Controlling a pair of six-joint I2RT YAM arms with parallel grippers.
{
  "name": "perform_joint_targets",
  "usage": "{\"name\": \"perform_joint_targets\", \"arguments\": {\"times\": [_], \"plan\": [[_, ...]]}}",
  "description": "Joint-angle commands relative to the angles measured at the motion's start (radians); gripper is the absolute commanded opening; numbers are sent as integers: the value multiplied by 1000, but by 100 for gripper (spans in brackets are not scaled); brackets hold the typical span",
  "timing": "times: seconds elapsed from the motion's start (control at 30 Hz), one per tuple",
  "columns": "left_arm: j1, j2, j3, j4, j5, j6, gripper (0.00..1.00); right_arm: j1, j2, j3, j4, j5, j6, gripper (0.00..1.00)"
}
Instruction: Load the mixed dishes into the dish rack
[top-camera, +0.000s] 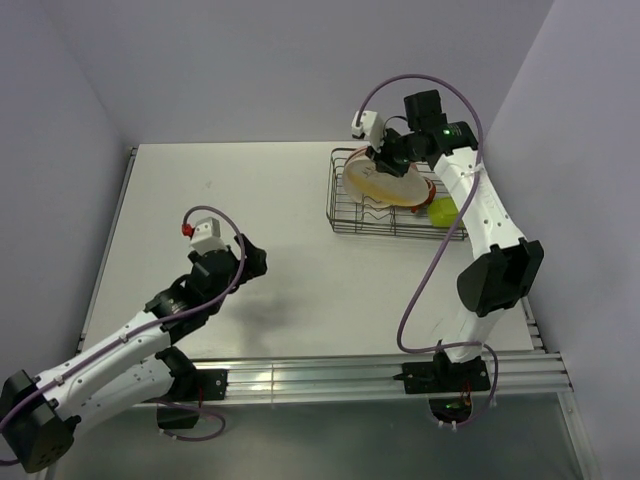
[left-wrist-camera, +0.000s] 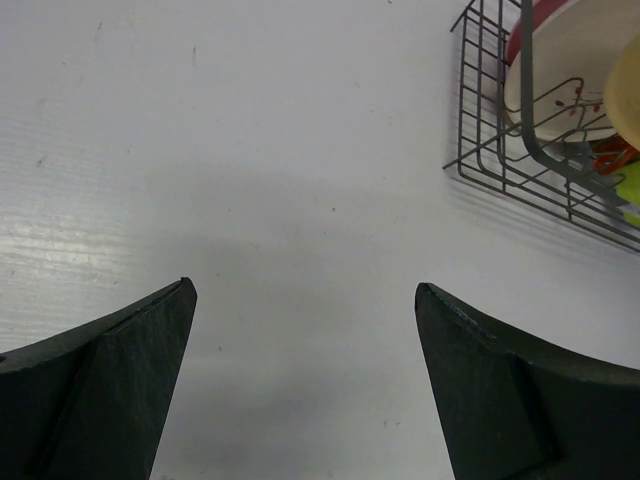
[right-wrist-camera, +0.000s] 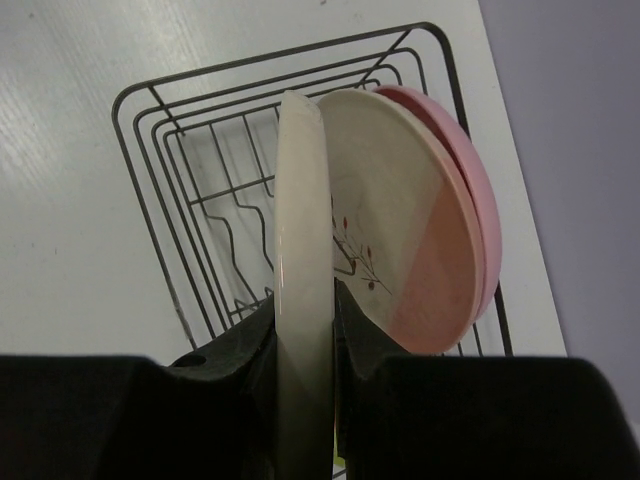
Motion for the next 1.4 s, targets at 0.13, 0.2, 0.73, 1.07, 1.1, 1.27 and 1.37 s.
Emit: {"name": "perform_joint_targets", "arguments": {"times": [0.13,0.2,0.73,1.07,1.1,1.27,1.37], "plan": [[94,56,-3,87,121,48,98,27,-55,-26,136,59,-100,0],[105,73,-3,97,141,50,97,31,-49,-47,145,73,-117,0],[166,140,-12,143,207,51,95,57,-35,-156,150,79,-235,0],[183,171,-14,162,235,41,94,64,-67,-201,130,58,-282,0],[183,174,-15,163,241,38,94,64,-70,-202,136,62,-279,0],[184,163,-27,165,244,16,93,64,-93,-230,148,73,-293,0],[186,166,-24,171,250,13,93,59,-112,-254,221,90,-270,0]]}}
